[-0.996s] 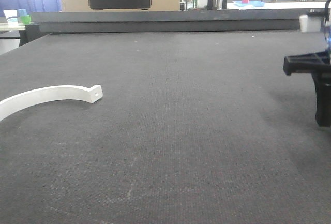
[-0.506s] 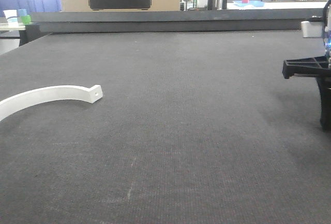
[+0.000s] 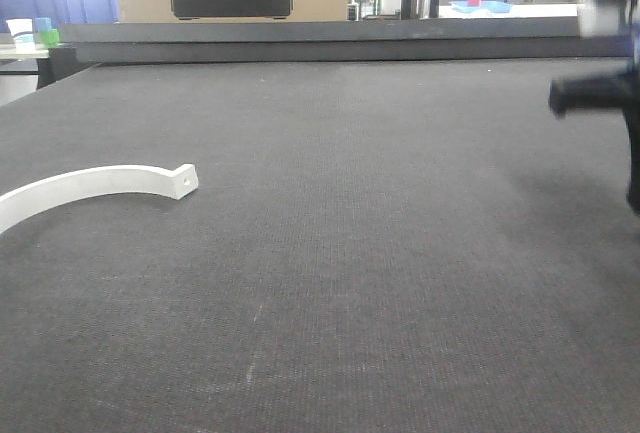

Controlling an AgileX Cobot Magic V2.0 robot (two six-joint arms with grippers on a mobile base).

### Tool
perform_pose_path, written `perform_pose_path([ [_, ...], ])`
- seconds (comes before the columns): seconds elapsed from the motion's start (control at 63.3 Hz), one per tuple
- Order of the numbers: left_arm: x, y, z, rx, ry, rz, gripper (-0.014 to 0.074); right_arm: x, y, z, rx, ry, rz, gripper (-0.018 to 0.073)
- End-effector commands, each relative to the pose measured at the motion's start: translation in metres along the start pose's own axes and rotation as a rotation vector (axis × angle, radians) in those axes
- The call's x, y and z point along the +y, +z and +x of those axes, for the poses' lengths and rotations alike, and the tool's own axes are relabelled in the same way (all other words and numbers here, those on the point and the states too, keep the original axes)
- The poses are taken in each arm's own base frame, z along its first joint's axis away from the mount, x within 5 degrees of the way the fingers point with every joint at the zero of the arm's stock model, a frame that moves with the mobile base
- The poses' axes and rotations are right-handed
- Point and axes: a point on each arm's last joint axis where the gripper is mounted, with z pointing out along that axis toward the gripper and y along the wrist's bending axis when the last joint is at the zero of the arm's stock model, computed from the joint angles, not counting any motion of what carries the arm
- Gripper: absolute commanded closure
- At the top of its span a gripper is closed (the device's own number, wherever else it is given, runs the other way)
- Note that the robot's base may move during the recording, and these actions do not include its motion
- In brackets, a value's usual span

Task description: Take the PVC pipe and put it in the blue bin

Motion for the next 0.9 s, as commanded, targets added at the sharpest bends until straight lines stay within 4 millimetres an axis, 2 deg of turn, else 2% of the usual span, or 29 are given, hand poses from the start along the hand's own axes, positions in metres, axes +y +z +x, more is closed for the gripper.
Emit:
perform_pose_path([
  [0.0, -0.001, 0.002, -0.016, 0.045, 0.020, 0.000, 0.0708, 0.001, -0.024, 0.004, -0.072, -0.041, -0.013, 0.0728],
  [0.126, -0.002, 0.022, -0.038, 0.117, 0.070, -0.001, 0.0708, 0.000, -0.043, 0.008, -0.149, -0.042, -0.040, 0.0728],
  [0.269, -0.004, 0.044, -0.053, 0.149, 0.065, 0.005, 0.0708, 0.000, -0.047, 0.009, -0.166, -0.042, -0.045, 0.0728],
  [0.443, -0.019, 0.075, -0.057, 0.200, 0.167, -0.028, 0.0708, 0.000, -0.046, 0.007, -0.171, -0.042, -0.047, 0.0728],
  [0.664, -0.031, 0.095, -0.056, 0.215, 0.186, -0.033, 0.0705, 0.001, -0.046, 0.006, -0.183, -0.042, -0.052, 0.0728],
  [0.759, -0.030, 0.100, -0.055, 0.230, 0.203, -0.049, 0.0647, 0.001, -0.046, 0.006, -0.183, -0.042, -0.052, 0.0728],
  [0.885, -0.030, 0.100, -0.056, 0.229, 0.204, -0.051, 0.0500, 0.001, -0.046, 0.006, -0.183, -0.042, -0.052, 0.0728],
])
